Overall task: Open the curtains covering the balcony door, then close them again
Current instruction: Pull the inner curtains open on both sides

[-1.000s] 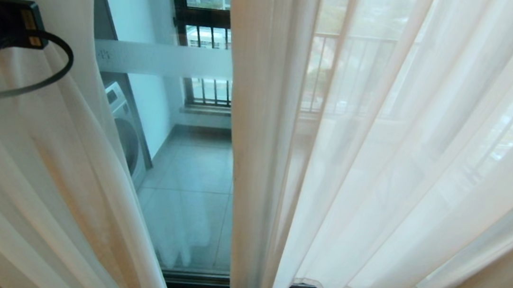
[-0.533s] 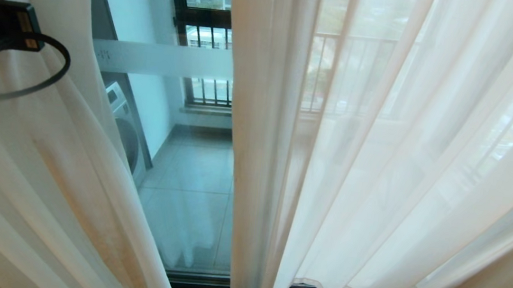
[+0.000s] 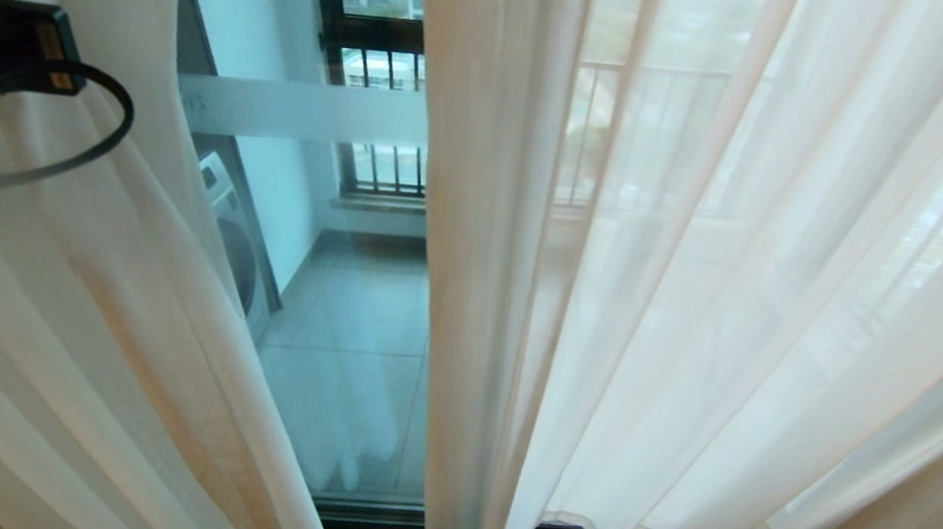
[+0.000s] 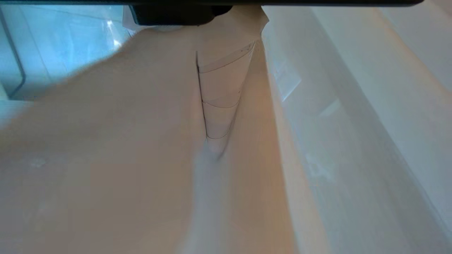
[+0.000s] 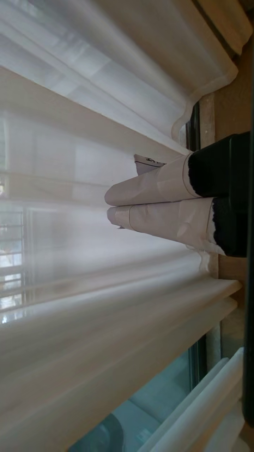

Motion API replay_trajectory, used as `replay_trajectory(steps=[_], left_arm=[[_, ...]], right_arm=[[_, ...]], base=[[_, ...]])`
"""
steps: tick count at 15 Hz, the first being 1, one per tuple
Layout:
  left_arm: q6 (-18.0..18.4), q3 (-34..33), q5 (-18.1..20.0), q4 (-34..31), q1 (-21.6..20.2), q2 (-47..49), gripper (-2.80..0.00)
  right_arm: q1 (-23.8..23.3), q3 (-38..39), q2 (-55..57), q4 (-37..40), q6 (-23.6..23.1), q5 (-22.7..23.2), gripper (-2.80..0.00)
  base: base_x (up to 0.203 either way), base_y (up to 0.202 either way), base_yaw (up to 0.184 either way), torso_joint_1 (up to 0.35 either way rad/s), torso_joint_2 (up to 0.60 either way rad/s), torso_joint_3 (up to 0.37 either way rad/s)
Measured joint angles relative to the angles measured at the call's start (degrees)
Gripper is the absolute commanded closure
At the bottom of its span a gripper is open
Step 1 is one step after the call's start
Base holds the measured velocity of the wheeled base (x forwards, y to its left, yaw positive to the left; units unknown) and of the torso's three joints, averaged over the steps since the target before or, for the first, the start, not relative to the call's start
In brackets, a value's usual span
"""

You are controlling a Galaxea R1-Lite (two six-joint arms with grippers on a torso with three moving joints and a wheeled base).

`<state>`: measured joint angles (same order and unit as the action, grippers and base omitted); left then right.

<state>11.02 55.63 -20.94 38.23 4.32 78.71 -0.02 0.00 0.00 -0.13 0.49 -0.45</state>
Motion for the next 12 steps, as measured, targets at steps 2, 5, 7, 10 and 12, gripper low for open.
replay_trajectory(steps=[2, 5, 7, 10, 12], left_arm=[[0.0, -0.1, 0.0, -0.2, -0.2, 0.0, 0.00], [0.0, -0.1, 0.0, -0.2, -0.6, -0.2, 0.00], [0.0, -0.5, 0.0, -0.1, -0.9, -0.6, 0.00], [0.0, -1.7, 0.0, -0.2, -1.1, -1.4, 0.00], [0.0, -2.0, -0.3, -0.1, -1.5, -1.8, 0.00]], right_arm=[[-0.1, 0.0, 0.0, 0.0, 0.0, 0.0, 0.00], [-0.1, 0.0, 0.0, 0.0, 0.0, 0.0, 0.00], [-0.1, 0.0, 0.0, 0.0, 0.0, 0.0, 0.00], [-0.1, 0.0, 0.0, 0.0, 0.0, 0.0, 0.00], [-0.1, 0.0, 0.0, 0.0, 0.0, 0.0, 0.00]], base=[[0.000, 0.174, -0.003, 0.007, 0.00, 0.006], [0.000, 0.187, 0.002, 0.002, 0.00, -0.001], [0.000, 0.180, 0.004, 0.003, 0.01, 0.002], [0.000, 0.185, 0.002, 0.003, 0.00, 0.004], [0.000, 0.180, 0.002, 0.002, 0.00, 0.000]])
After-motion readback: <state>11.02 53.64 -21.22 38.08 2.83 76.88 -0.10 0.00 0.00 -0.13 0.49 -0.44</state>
